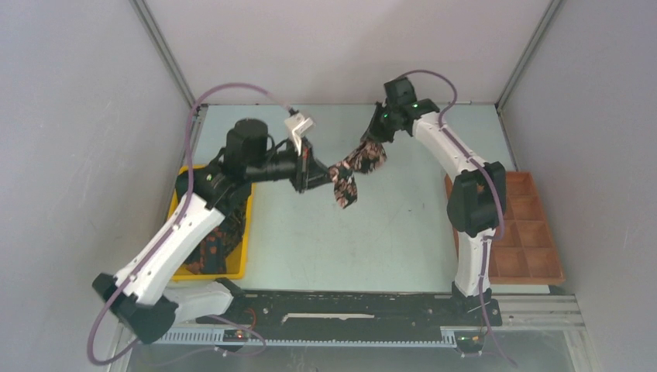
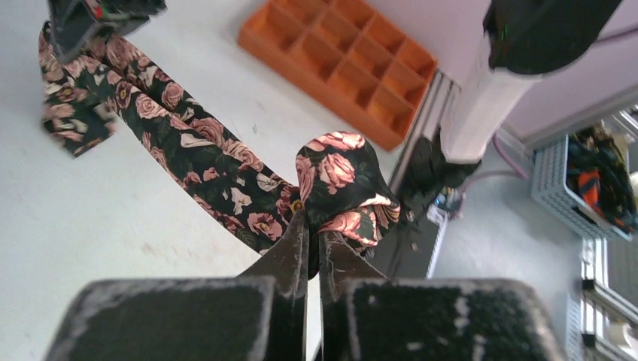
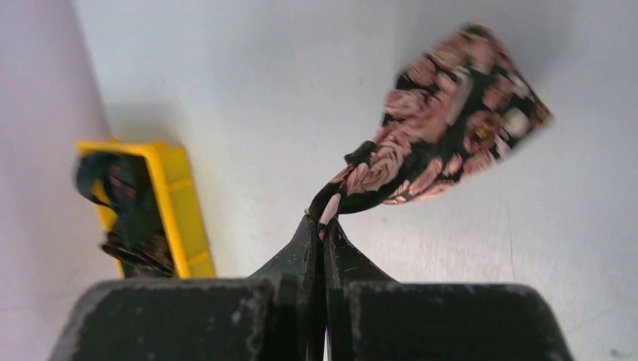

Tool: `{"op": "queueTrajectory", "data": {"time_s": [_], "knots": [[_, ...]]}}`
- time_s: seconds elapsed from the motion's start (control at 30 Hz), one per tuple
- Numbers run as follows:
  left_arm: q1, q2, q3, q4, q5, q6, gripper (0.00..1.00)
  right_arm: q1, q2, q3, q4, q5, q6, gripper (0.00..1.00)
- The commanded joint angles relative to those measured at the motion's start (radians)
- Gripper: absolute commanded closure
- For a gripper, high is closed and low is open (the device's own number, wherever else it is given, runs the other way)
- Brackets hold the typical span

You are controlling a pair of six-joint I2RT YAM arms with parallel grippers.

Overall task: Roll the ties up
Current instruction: Place the tie at the center of the board.

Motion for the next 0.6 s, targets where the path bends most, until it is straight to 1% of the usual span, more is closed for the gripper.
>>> {"op": "queueTrajectory", "data": {"time_s": [0.0, 0.1, 0.2, 0.23, 0.27, 0.3, 0.33, 0.4, 0.43, 0.47, 0.5, 0.57], "knots": [[0.029, 0.158, 0.262, -0.049, 0.057, 0.062, 0.98, -0.121, -0.049, 0.093, 0.166, -0.073, 0.011, 1.0], [0.07, 0.295, 0.471, -0.103, 0.136, 0.058, 0.97, -0.199, -0.051, 0.121, 0.307, -0.123, 0.1, 1.0], [0.083, 0.435, 0.713, -0.221, 0.188, 0.105, 0.96, -0.242, -0.066, 0.125, 0.487, -0.152, 0.169, 1.0], [0.084, 0.479, 0.808, -0.265, 0.212, 0.126, 0.96, -0.249, -0.094, 0.087, 0.591, -0.149, 0.184, 1.0], [0.084, 0.513, 0.858, -0.3, 0.235, 0.146, 0.96, -0.255, -0.122, 0.026, 0.708, -0.145, 0.2, 1.0], [0.083, 0.546, 0.888, -0.336, 0.257, 0.169, 0.96, -0.261, -0.161, -0.078, 0.851, -0.137, 0.227, 1.0], [0.082, 0.559, 0.892, -0.363, 0.272, 0.191, 0.96, -0.263, -0.199, -0.186, 0.985, -0.119, 0.259, 1.0], [0.082, 0.555, 0.821, -0.39, 0.271, 0.244, 0.96, -0.266, -0.265, -0.407, 1.098, -0.081, 0.282, 1.0], [0.081, 0.545, 0.756, -0.381, 0.264, 0.257, 0.96, -0.262, -0.291, -0.532, 1.15, -0.061, 0.282, 1.0], [0.079, 0.535, 0.688, -0.362, 0.261, 0.262, 0.95, -0.257, -0.313, -0.598, 1.19, -0.039, 0.282, 1.0], [0.072, 0.528, 0.623, -0.341, 0.256, 0.264, 0.95, -0.251, -0.322, -0.709, 1.228, -0.027, 0.284, 1.0], [0.052, 0.525, 0.513, -0.327, 0.231, 0.282, 0.96, -0.248, -0.325, -0.843, 1.319, -0.034, 0.307, 1.0]]}}
